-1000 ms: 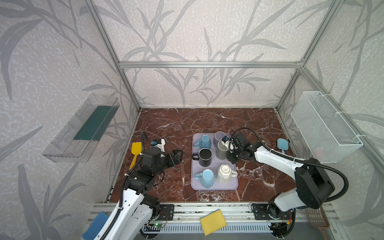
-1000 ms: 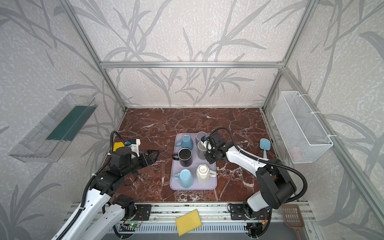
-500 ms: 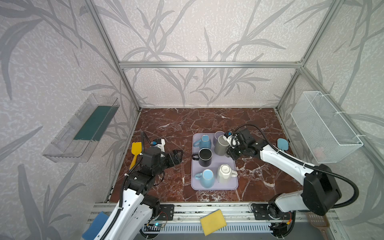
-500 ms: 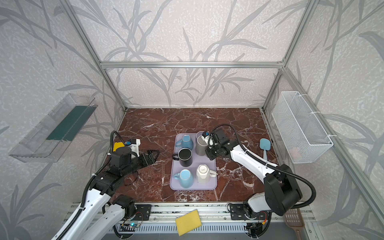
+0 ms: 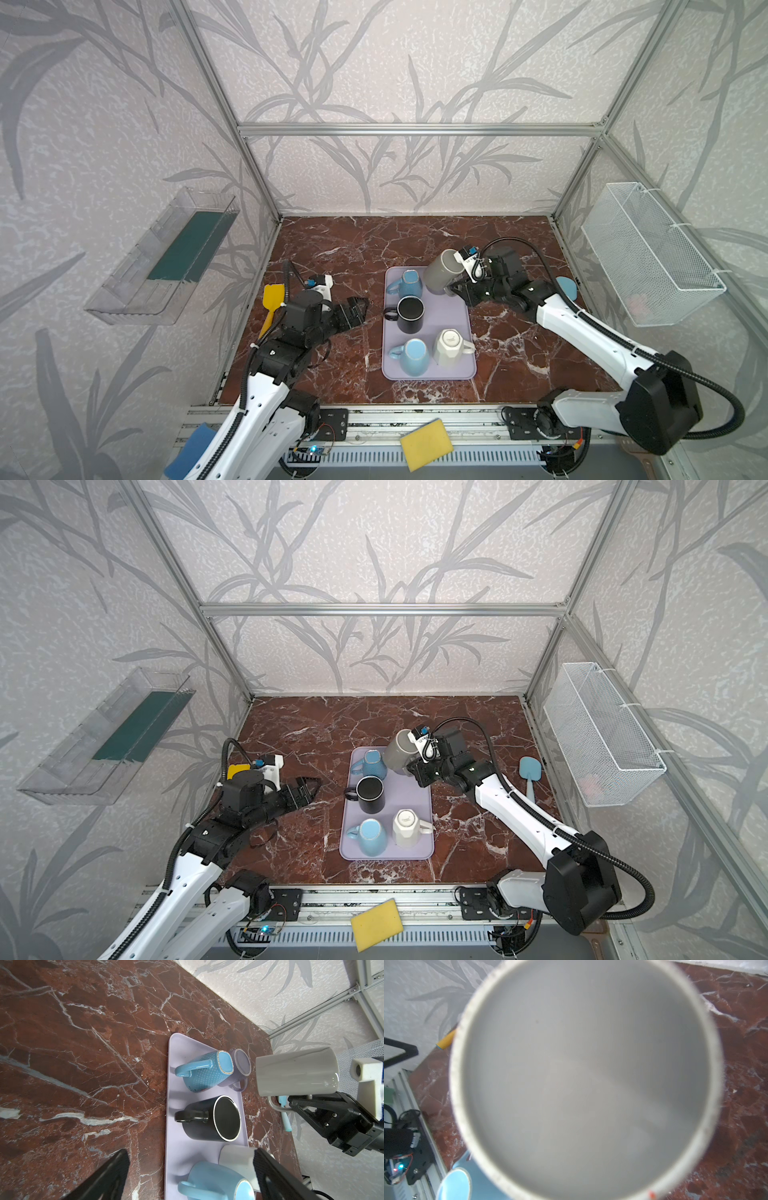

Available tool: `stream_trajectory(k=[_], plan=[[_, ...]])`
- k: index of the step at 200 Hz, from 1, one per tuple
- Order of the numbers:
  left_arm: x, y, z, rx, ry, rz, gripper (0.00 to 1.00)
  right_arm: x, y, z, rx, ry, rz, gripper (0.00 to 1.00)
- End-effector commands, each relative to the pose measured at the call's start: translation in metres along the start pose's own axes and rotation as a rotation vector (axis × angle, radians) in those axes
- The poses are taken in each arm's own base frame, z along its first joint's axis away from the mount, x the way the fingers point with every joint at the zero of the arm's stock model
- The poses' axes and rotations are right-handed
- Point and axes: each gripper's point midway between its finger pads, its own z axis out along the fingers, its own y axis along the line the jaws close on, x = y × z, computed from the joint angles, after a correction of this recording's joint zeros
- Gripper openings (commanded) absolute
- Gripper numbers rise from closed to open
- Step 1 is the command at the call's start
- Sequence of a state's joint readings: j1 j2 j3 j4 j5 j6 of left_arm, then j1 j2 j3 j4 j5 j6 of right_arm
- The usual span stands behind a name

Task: Turn the mug right side up
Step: 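Lift the grey mug with the right gripper while the left gripper approaches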

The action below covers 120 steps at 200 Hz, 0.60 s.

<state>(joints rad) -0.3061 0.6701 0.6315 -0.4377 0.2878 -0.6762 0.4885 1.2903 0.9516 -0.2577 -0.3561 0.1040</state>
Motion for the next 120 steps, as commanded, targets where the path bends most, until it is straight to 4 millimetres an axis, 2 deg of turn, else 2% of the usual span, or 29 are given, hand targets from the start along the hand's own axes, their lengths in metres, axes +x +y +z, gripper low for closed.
stream_trajectory(k=[1, 55, 120], plan=[[-0.02, -0.028, -0.005, 0.089, -0.039, 0.004, 0.95, -0.061, 0.031, -0.026, -0.134, -0.228, -0.009, 0.0], [-0.047, -0.086, -0.003, 0.301, -0.055, 0.002, 0.95, -0.092, 0.06, -0.044, -0.319, -0.357, 0.127, 0.0], [-0.058, -0.139, 0.008, 0.528, -0.086, -0.01, 0.94, -0.117, 0.089, -0.061, -0.518, -0.435, 0.155, 0.0]])
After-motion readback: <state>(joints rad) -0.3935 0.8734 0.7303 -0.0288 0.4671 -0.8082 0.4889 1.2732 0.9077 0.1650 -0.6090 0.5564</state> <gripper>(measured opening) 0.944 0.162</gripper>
